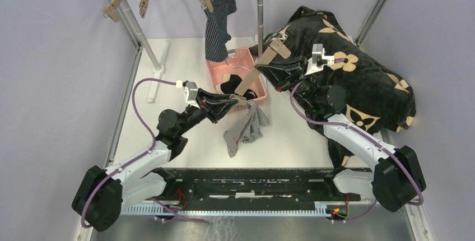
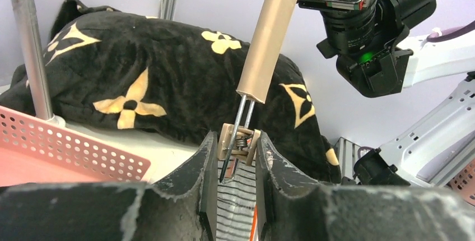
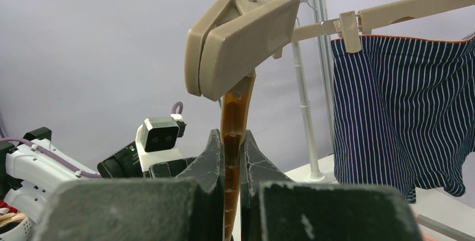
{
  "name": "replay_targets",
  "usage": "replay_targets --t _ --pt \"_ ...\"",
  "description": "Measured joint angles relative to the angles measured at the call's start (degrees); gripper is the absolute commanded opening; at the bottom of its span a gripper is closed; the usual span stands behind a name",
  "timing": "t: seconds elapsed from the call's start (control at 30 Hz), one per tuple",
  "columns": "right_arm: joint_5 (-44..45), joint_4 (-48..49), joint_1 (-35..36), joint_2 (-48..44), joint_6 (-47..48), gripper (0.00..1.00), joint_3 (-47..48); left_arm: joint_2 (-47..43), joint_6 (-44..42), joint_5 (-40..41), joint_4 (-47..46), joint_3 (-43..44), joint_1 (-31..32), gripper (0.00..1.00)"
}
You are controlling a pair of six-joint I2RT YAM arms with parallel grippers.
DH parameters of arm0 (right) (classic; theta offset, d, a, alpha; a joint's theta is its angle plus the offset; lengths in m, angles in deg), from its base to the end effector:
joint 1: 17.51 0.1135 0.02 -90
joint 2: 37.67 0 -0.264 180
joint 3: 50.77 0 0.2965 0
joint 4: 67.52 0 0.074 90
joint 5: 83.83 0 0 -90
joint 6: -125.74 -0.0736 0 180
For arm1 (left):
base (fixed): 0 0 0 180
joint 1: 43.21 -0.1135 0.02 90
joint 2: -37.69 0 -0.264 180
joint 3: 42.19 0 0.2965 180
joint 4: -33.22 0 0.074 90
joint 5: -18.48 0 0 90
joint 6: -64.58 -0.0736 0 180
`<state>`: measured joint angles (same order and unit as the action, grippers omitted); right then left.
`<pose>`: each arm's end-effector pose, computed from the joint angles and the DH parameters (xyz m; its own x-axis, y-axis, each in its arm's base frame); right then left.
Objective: Remove the underwear clipped to the hanger
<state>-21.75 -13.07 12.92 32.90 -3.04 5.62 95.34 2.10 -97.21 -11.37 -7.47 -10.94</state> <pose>0.2634 0.1947 0.3797 -0.0388 0.6191 -0.7844 -0.9381 0.2478 0.2420 0.2216 -0.1777 0.2728 -0.1029 -0.4274 -0.8982 0.8730 0.3939 -0.2875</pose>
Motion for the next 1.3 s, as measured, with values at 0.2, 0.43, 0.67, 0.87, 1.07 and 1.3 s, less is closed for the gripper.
replay_targets --t 0.2,0.43,0.67,0.87,1.07,1.3 --pt "0.0 -0.2 -0.1 -0.9 -0.2 0.01 0.0 -1.3 0.0 -0.5 0.1 0.0 0.0 0.51" --pt "-0.6 -0.9 0.2 -1.2 0.1 0.01 0.0 -3.8 0.0 -0.2 4.0 2.3 0.0 0.75" --pt "-1.4 -1.1 0.2 -1.3 0.0 0.01 0.0 -4.7 -0.3 -0.3 6.8 6.7 0.0 0.73" --pt "-1.8 -0.9 0.3 -1.6 -0.7 0.01 0.0 -2.0 -0.2 -2.8 6.7 8.0 0.0 0.68" --pt "-2.1 -0.4 0.6 -1.7 -2.0 0.01 0.0 0.7 -0.2 -6.1 6.4 8.0 0.0 0.56" --pt "-3.1 -0.2 0.9 -1.7 -2.8 0.01 0.0 0.9 -0.1 -7.9 5.6 8.2 0.0 0.49"
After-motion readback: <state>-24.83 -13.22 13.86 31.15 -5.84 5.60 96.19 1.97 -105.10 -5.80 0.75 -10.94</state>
